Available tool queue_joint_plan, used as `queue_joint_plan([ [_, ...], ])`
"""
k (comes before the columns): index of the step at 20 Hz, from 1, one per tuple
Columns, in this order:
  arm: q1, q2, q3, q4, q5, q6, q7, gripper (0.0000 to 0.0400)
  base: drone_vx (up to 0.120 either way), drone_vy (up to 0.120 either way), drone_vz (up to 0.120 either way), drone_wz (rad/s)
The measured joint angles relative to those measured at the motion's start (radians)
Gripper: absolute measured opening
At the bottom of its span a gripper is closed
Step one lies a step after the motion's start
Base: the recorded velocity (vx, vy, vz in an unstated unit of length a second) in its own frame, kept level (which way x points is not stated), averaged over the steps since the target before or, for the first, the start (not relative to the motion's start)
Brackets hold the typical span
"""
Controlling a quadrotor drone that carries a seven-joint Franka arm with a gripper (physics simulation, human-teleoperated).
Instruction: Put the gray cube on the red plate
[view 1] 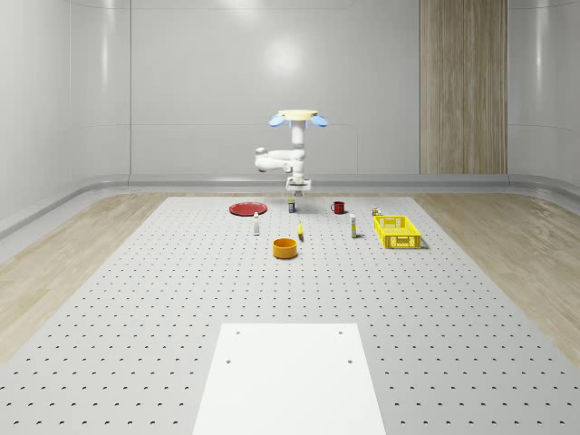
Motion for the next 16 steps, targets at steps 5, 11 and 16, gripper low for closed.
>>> queue_joint_plan([
  [5, -0.002, -0.013, 0.001, 0.0, 0.005, 0.012, 0.002, 0.0251, -0.12, -0.12, 0.0, 0.0],
  [11, -0.004, -0.027, 0.003, 0.001, 0.011, 0.025, 0.004, 0.0251, -0.013, -0.12, 0.0, 0.0],
  [16, -0.006, -0.038, 0.004, 0.001, 0.016, 0.035, 0.005, 0.0251, 0.0, -0.12, -0.064, 0.0],
])
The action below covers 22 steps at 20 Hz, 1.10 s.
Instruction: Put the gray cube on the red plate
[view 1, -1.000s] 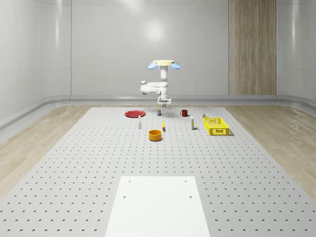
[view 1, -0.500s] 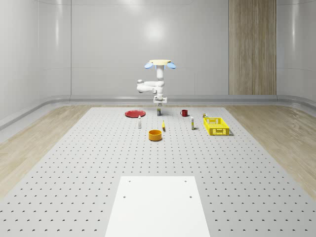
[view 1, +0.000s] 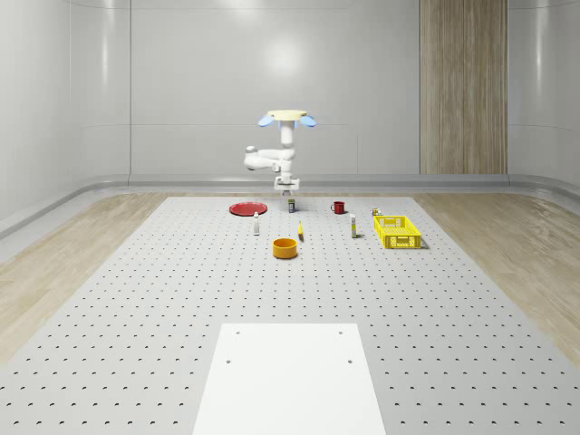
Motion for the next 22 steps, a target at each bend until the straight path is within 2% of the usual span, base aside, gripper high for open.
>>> queue_joint_plan([
  [5, -0.001, -0.01, 0.001, 0.0, 0.004, 0.009, 0.001, 0.0251, 0.0, -0.12, 0.0, 0.0],
  [13, -0.004, -0.024, 0.002, 0.001, 0.01, 0.023, 0.003, 0.0251, 0.0, -0.12, -0.095, 0.0],
  [18, -0.005, -0.032, 0.003, 0.001, 0.013, 0.03, 0.004, 0.0251, 0.0, -0.12, -0.04, 0.0],
  [22, -0.006, -0.038, 0.003, 0.001, 0.015, 0.035, 0.004, 0.0251, -0.11, -0.12, 0.0, 0.0],
])
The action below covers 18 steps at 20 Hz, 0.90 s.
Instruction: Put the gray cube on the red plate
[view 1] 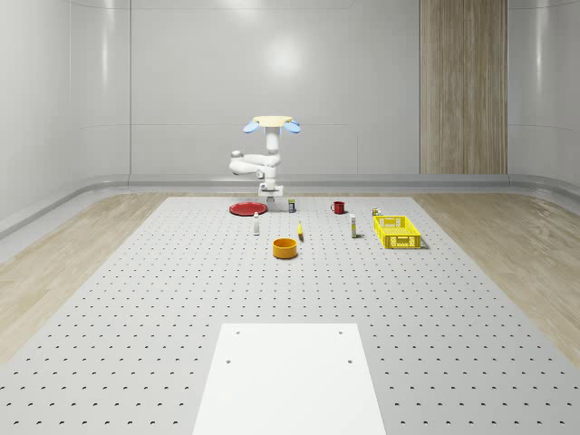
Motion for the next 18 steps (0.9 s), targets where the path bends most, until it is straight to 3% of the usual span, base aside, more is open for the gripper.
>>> queue_joint_plan([
  [18, -0.003, -0.021, 0.002, 0.0, 0.008, 0.019, 0.002, 0.0251, 0.0, -0.12, 0.0, 0.0],
])
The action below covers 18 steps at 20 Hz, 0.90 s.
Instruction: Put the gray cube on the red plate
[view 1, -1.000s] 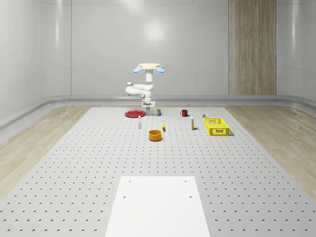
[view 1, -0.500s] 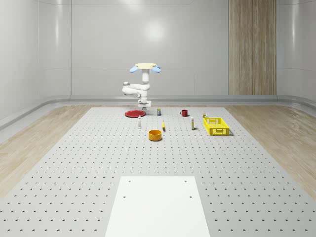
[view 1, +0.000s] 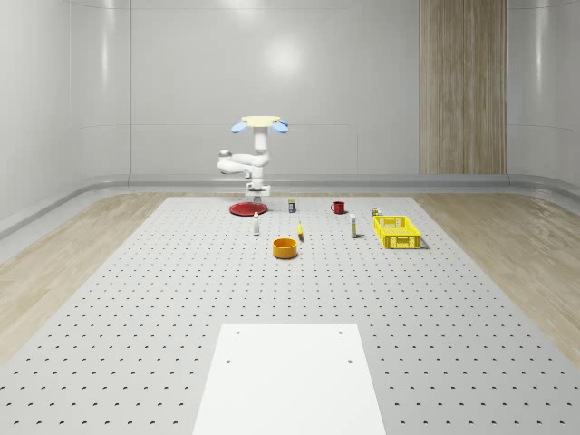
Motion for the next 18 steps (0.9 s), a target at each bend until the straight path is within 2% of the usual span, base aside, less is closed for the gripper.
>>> queue_joint_plan([
  [8, -0.001, -0.007, 0.001, 0.0, 0.003, 0.006, 0.001, 0.0251, 0.0, -0.12, 0.0, 0.0],
  [18, -0.015, -0.013, -0.095, 0.017, -0.085, 0.046, 0.003, 0.0251, 0.0, -0.004, 0.0, 0.0],
])
